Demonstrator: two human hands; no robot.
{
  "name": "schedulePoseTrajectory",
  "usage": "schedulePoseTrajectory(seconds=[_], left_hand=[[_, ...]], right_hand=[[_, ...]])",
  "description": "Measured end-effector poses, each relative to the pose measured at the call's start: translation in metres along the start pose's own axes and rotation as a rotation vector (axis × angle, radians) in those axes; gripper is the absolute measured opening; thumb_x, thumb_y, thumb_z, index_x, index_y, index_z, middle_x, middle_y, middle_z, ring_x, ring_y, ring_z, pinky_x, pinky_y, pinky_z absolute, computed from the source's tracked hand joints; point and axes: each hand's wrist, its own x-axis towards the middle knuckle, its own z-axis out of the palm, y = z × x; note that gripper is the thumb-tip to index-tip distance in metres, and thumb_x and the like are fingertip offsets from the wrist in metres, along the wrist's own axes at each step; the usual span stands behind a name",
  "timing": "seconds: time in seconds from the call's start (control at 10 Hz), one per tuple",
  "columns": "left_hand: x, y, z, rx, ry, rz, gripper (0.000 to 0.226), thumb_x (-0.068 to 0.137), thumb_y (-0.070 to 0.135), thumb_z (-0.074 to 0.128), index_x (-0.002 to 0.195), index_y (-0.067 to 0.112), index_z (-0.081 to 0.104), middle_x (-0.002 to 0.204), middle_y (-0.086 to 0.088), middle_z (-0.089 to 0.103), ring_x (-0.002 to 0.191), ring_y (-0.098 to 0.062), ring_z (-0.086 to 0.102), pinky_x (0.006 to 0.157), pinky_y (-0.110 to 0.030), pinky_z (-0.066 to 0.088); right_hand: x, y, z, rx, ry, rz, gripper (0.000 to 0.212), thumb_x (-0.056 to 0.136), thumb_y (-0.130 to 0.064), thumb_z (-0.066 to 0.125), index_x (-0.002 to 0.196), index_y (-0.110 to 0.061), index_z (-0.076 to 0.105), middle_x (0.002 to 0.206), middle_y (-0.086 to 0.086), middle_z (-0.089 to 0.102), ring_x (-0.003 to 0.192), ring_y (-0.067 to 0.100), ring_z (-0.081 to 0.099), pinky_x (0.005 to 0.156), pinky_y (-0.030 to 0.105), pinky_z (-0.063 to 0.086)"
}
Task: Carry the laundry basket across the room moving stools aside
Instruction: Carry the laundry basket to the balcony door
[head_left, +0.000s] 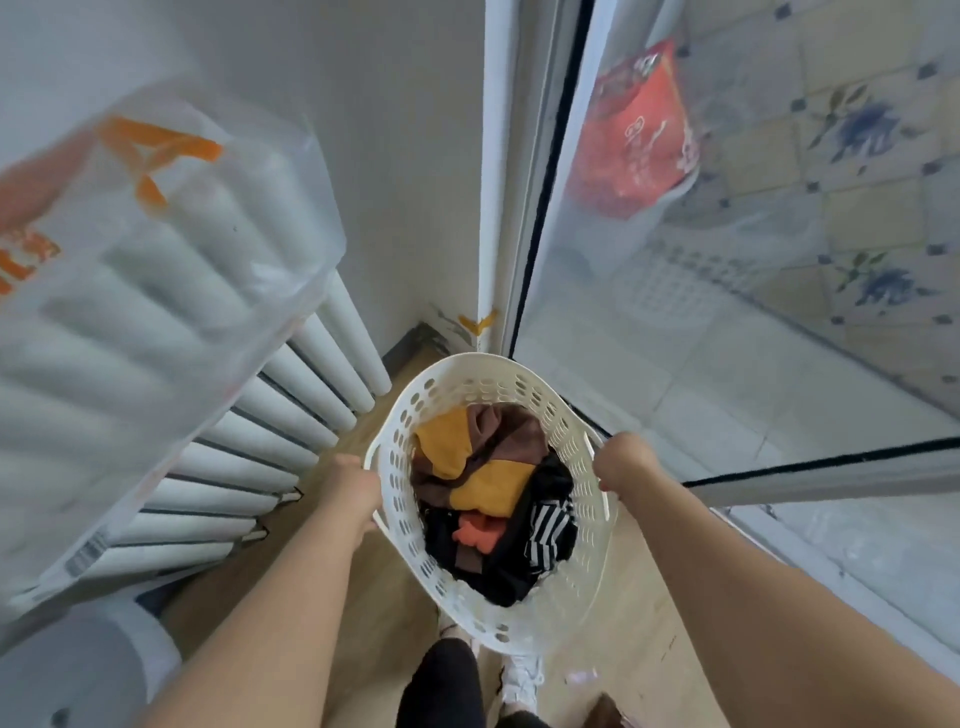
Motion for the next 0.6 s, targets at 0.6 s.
schedulePoseTrajectory(seconds=[0.6], left_hand=[[0.267,0.011,0.051,-0.087,-0.039,-0.076,0.029,0.094,0.005,0.042,0.12,0.008,0.056,0.116,-0.016,0.058,0.104,-0.029,0.058,0.096,-0.045,0.051]], right_hand=[[0.261,-0.1,0.136,-0.13,-0.009,-0.087,0.053,0.084,0.002,0.046,0.135,-0.01,0.046,0.093,0.01,0.054,0.069,0.023,0.054,0.053,0.023,0.038]])
